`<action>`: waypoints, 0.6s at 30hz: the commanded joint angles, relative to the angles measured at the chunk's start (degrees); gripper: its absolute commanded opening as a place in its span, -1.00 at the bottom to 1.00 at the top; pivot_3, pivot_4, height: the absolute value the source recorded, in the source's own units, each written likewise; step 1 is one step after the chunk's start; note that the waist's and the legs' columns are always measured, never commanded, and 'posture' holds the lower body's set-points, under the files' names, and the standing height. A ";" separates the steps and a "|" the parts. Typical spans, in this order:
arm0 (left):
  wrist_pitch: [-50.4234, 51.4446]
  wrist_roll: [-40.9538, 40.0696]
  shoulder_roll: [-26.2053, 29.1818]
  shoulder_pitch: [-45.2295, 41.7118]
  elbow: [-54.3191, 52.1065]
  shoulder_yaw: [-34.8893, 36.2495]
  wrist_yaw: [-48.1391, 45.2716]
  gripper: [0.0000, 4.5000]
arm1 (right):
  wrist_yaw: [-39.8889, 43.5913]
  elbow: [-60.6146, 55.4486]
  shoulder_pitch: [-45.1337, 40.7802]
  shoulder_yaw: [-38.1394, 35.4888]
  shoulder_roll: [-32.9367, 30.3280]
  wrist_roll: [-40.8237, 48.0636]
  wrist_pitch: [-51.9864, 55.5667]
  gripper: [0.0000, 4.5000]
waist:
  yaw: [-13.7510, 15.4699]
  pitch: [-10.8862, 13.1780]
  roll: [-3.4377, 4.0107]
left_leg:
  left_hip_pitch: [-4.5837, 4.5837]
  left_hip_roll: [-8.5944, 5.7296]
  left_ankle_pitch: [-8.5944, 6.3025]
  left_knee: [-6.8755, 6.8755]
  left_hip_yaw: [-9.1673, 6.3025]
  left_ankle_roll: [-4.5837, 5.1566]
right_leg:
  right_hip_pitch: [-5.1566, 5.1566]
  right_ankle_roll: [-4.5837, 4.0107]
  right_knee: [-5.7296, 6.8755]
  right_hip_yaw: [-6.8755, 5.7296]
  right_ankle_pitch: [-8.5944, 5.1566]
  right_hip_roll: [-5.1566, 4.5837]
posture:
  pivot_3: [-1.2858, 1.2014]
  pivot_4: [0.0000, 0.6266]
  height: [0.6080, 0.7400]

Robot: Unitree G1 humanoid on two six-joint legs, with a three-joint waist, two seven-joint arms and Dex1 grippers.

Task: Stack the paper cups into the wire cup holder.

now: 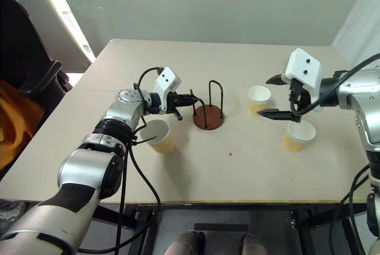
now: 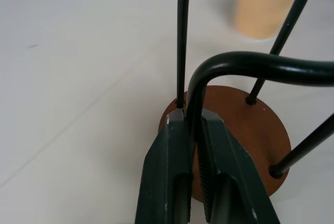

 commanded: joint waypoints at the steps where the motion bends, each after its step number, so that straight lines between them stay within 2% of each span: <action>1: 5.63 -3.16 0.63 2.72 -14.37 -1.56 -9.50 -0.97 | 5.41 -4.04 3.06 -3.61 -4.51 3.23 -1.48 1.00 | 0.12 0.00 0.00 | 0.00 -0.02 0.00 0.02 0.01 0.00 | 0.00 0.03 0.00 0.06 -0.03 0.01 | 0.03 -0.52 1.00; 4: 10.24 -3.66 0.73 8.14 -25.97 -4.59 -12.78 -0.97 | 6.21 -4.42 5.55 -3.67 -6.98 3.16 -1.81 1.00 | 0.07 -0.01 0.01 | 0.01 -0.04 -0.08 0.20 0.19 0.06 | 0.02 0.16 0.02 0.22 -0.11 0.04 | 0.03 -0.52 1.00; 8: 12.50 -3.71 0.10 13.86 -35.39 -8.40 -14.99 -0.97 | 6.18 -4.62 7.46 -3.80 -7.96 3.68 -1.73 1.00 | -0.03 0.00 0.01 | 0.06 0.08 -0.17 0.44 0.24 0.16 | 0.07 0.22 0.07 0.26 -0.10 0.05 | 0.03 -0.52 1.00; 13: 14.65 -3.23 -3.20 14.88 -38.04 -10.45 -11.82 -0.97 | 5.57 -6.39 8.26 -3.70 -7.97 4.86 0.01 1.00 | -0.08 -0.01 0.01 | 0.11 0.20 -0.34 0.81 0.27 0.45 | 0.22 0.27 0.27 0.25 0.06 0.10 | 0.03 -0.52 1.00; 15: 14.61 -3.03 -4.20 15.08 -38.49 -11.12 -11.10 -0.97 | 6.21 -7.88 9.71 -3.84 -8.61 5.82 1.20 1.00 | -0.12 -0.01 0.02 | 0.40 0.20 -0.64 0.82 0.28 0.95 | 0.55 0.25 0.17 0.25 0.09 0.09 | 0.03 -0.52 1.00; 18: 14.04 -2.32 -4.67 15.31 -38.47 -11.93 -10.33 -0.97 | 5.53 -8.64 11.31 -3.94 -9.12 5.60 1.60 1.00 | -0.24 -0.01 0.02 | 0.58 0.19 -0.71 0.85 0.29 1.00 | 0.80 0.08 0.02 0.25 -0.01 0.10 | 0.03 -0.52 1.00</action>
